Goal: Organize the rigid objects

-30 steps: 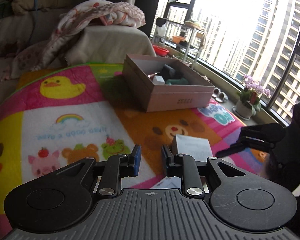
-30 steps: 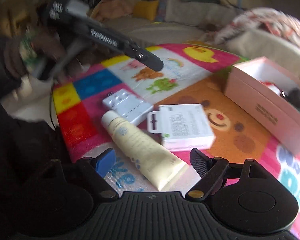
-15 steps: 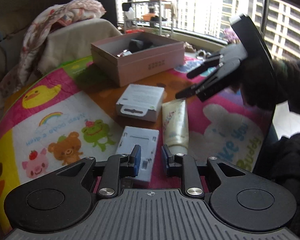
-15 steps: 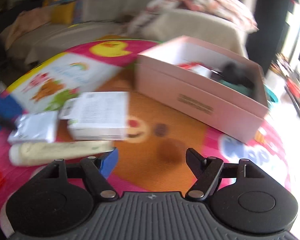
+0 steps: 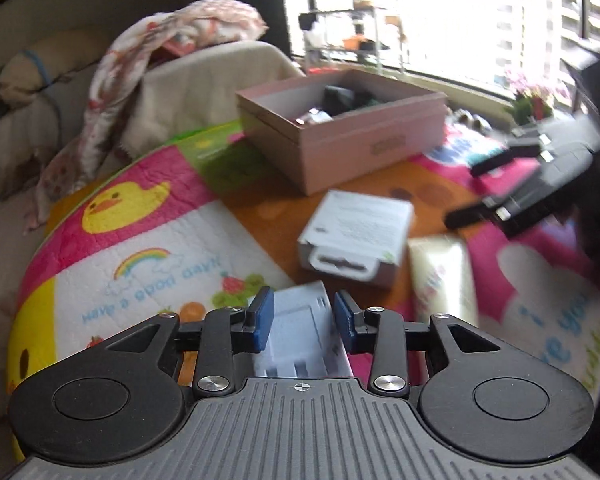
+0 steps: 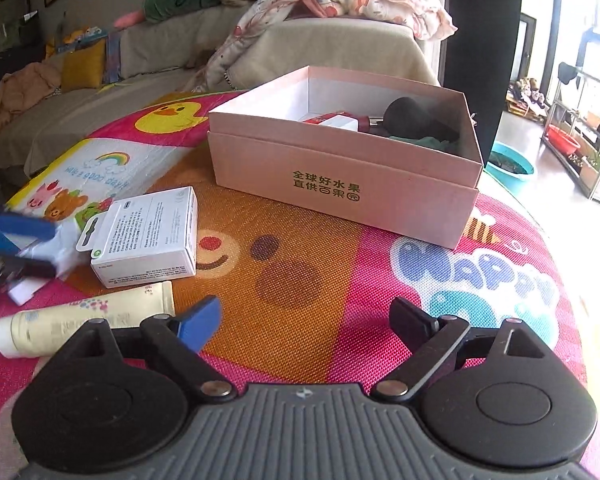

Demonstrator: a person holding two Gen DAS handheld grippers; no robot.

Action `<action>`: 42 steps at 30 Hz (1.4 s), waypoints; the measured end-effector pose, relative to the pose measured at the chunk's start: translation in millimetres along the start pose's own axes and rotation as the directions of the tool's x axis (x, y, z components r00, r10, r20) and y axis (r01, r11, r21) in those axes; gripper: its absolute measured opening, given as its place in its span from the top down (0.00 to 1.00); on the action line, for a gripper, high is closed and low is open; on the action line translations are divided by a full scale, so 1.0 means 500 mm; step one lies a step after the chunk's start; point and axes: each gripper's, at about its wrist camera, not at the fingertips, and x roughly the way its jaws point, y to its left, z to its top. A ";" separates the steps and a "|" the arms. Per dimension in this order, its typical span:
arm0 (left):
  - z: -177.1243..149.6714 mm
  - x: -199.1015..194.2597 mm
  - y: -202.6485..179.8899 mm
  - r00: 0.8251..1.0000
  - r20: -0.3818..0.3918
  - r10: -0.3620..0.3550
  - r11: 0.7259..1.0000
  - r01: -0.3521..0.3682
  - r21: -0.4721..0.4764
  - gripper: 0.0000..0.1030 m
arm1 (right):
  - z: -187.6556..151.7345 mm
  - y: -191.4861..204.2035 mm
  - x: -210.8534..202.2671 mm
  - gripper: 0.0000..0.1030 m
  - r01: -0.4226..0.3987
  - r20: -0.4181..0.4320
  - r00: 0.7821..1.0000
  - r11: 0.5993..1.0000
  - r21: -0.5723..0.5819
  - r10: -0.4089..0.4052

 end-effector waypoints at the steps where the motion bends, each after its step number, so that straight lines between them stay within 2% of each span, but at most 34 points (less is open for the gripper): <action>1: 0.006 0.009 0.007 1.000 0.006 0.005 0.999 -0.005 -0.032 0.60 | 0.000 0.000 0.000 0.11 0.000 0.000 1.000 1.000 0.000 0.000; 4: 0.019 0.037 0.023 1.000 -0.008 0.028 0.995 -0.029 -0.099 0.58 | -0.001 0.001 -0.009 0.11 0.003 0.010 1.000 1.000 0.002 -0.003; 5: 0.020 0.047 0.025 0.999 -0.021 0.037 0.993 -0.039 -0.111 0.58 | -0.001 0.005 -0.021 0.11 -0.018 0.030 0.999 1.000 -0.004 0.018; 7: 0.017 0.062 0.026 0.998 -0.038 0.045 0.992 -0.050 -0.120 0.58 | 0.000 0.024 -0.056 0.11 -0.131 0.064 0.989 0.990 -0.047 0.134; 9: 0.017 0.063 0.027 0.999 -0.032 0.041 0.990 -0.045 -0.136 0.59 | 0.004 0.061 -0.092 0.11 -0.236 0.085 0.965 0.964 -0.121 0.247; 12: 0.016 0.062 0.032 0.999 -0.035 0.034 0.987 -0.039 -0.153 0.58 | 0.010 0.136 -0.115 0.11 -0.315 0.074 0.938 0.920 -0.234 0.339; 14: 0.016 0.062 0.034 0.999 -0.035 0.032 0.986 -0.037 -0.160 0.58 | 0.009 0.182 -0.107 0.11 -0.366 0.036 0.919 0.886 -0.286 0.392; 15: 0.016 0.061 0.034 0.999 -0.036 0.032 0.986 -0.037 -0.161 0.58 | 0.008 0.203 -0.100 0.14 -0.389 0.016 0.910 0.869 -0.305 0.413; 17: 0.016 0.062 0.036 0.999 -0.037 0.029 0.985 -0.034 -0.167 0.58 | 0.008 0.226 -0.084 0.30 -0.426 -0.028 0.897 0.847 -0.318 0.440; 18: 0.016 0.063 0.036 0.999 -0.037 0.026 0.985 -0.032 -0.168 0.58 | 0.011 0.231 -0.076 0.45 -0.432 -0.052 0.897 0.844 -0.317 0.440; 19: 0.015 0.063 0.037 0.999 -0.035 0.024 0.985 -0.029 -0.170 0.58 | 0.010 0.230 -0.072 0.53 -0.425 -0.064 0.901 0.848 -0.315 0.428; 26: 0.009 0.063 0.049 1.000 -0.010 0.010 0.976 -0.012 -0.216 0.59 | -0.010 0.154 -0.081 0.54 -0.262 -0.031 0.963 0.901 -0.346 0.268; 29: 0.007 0.062 0.056 1.000 0.001 -0.001 0.969 0.001 -0.246 0.59 | -0.024 0.114 -0.071 0.53 -0.113 0.004 0.993 0.929 -0.351 0.122; 30: 0.008 0.061 0.059 1.000 0.002 -0.005 0.967 0.005 -0.256 0.59 | -0.029 0.103 -0.065 0.53 -0.058 0.013 0.998 0.933 -0.355 0.067; 32: 0.010 0.057 0.062 1.000 0.008 -0.014 0.963 0.016 -0.268 0.60 | -0.032 0.080 -0.065 0.51 -0.003 0.038 0.999 0.944 -0.331 0.017; 35: 0.017 0.037 0.058 0.998 0.055 -0.042 0.963 0.055 -0.262 0.63 | -0.024 0.038 -0.084 0.43 -0.028 0.023 0.999 0.969 -0.246 0.034; 37: 0.024 0.026 0.044 0.993 0.063 -0.101 0.966 0.113 -0.232 0.63 | -0.023 0.009 -0.112 0.29 -0.073 0.044 0.996 0.978 -0.194 0.083; 39: 0.027 0.021 0.022 0.986 0.048 -0.157 0.966 0.163 -0.198 0.63 | -0.030 -0.010 -0.140 0.27 -0.088 0.072 0.992 0.979 -0.184 0.103; 42: 0.028 0.018 -0.020 0.980 0.011 -0.201 0.969 0.200 -0.142 0.63 | -0.049 -0.031 -0.179 0.23 -0.132 0.075 0.986 0.975 -0.178 0.147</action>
